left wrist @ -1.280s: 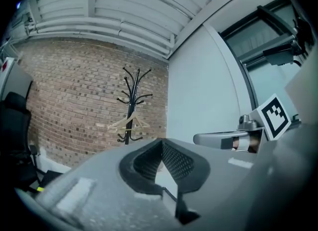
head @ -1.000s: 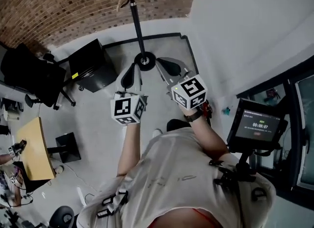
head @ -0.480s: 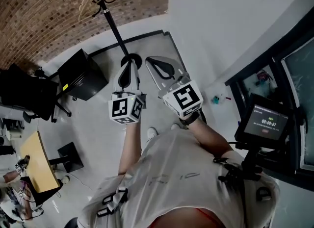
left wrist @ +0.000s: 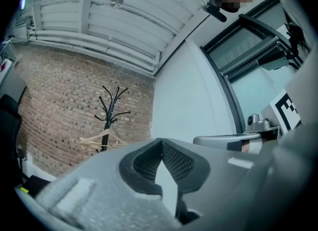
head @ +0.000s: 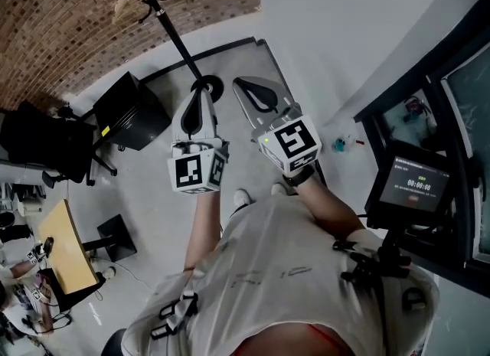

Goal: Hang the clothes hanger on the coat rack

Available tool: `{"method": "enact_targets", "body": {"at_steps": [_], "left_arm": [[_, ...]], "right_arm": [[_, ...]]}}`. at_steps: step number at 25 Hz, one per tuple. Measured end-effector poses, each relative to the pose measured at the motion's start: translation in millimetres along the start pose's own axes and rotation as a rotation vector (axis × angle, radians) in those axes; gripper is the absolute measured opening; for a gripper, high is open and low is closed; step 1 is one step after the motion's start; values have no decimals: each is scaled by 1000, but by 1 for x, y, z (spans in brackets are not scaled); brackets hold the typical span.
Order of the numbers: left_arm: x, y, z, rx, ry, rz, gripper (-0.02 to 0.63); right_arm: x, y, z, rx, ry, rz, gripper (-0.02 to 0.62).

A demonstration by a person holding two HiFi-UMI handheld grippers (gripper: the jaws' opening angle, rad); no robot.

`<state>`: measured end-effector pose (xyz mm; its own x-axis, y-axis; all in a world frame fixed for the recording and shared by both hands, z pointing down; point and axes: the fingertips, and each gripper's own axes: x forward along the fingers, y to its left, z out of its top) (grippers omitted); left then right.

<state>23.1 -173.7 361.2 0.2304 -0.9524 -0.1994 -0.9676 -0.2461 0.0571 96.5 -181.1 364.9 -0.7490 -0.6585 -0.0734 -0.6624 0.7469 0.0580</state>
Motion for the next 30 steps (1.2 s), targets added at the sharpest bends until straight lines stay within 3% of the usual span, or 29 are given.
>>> {"method": "enact_targets", "body": {"at_steps": [14, 20, 30], "left_arm": [[-30, 1, 10, 19, 20, 55, 2], [-26, 7, 5, 6, 66, 29, 2], [-27, 25, -3, 5, 55, -4, 2]], "right_arm": [[-1, 22, -7, 36, 19, 47, 6], [6, 26, 2, 41, 20, 52, 6], [21, 35, -11, 34, 34, 16, 6]]}}
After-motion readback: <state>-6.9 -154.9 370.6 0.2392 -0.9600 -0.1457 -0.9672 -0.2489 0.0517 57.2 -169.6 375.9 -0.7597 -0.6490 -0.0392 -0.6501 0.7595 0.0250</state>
